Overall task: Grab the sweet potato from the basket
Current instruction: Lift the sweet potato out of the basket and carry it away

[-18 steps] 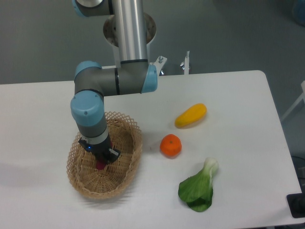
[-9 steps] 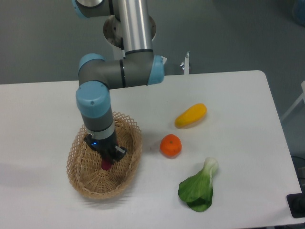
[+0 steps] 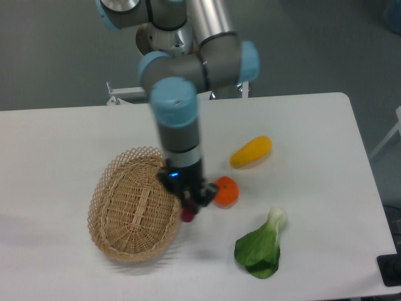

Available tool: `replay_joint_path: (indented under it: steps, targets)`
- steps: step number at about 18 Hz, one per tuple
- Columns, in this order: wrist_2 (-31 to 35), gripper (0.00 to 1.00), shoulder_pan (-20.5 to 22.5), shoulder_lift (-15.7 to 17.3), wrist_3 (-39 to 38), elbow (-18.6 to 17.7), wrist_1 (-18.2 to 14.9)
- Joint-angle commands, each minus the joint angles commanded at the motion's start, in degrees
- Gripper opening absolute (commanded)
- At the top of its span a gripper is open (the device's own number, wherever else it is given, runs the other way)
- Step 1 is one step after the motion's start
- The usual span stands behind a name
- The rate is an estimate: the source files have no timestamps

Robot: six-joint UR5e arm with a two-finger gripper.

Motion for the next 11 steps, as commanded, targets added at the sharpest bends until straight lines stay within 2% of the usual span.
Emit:
replay_joint_path:
  steps: [6, 11]
  targets:
    - [-1.23, 0.31, 9.41, 0.09, 13.54, 2.99, -5.54]
    - [-2.29, 0.31, 12.24, 0.0, 16.73, 3.34, -6.34]
